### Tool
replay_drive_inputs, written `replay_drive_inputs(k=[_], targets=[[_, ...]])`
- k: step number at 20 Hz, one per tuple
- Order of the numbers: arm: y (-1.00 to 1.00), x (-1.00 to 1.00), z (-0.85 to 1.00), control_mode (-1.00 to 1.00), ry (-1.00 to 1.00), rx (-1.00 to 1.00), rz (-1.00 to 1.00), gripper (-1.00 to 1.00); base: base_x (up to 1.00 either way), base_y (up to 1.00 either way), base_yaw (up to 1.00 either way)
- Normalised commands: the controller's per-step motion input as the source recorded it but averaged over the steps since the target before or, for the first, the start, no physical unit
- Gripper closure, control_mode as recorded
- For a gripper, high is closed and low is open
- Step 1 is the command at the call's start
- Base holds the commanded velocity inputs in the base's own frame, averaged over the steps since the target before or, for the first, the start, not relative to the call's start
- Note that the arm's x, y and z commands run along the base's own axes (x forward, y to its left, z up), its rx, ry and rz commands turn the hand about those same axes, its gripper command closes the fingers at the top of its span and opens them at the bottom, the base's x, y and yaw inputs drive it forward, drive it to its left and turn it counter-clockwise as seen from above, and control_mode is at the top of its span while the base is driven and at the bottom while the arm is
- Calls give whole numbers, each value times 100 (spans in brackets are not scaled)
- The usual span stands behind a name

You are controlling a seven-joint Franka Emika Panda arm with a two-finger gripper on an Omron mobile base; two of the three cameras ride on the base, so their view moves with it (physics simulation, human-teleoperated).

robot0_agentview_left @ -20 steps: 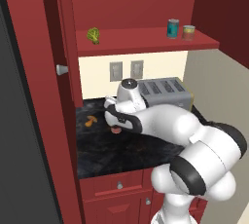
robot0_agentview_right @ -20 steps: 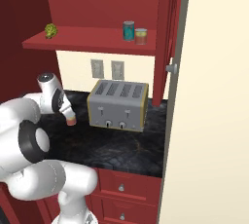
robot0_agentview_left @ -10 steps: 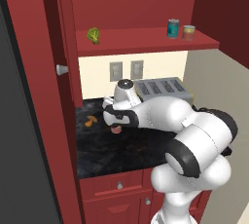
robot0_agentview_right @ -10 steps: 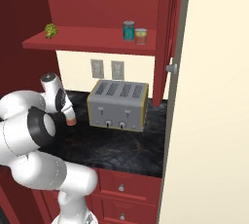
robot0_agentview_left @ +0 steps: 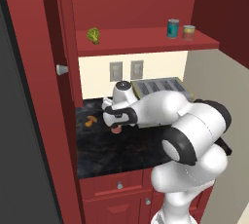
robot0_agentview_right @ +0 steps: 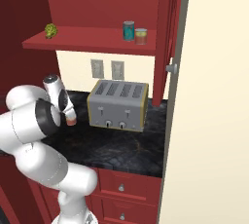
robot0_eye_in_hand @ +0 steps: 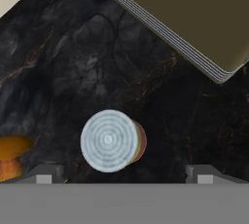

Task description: Pick the cans from the counter and place them in their designated side in the cabinet.

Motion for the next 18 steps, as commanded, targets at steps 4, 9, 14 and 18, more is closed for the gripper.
replay_drive_inputs(k=[4,9,14,18], targets=[[0,12,-17,-100,3,0,-1,-100,0,0,0],[0,18,-18,-100,3,0,-1,-100,0,0,0],[0,20,-20,-100,2,0,-1,-100,0,0,0],[3,20,-23,-100,3,0,-1,-100,0,0,0]])
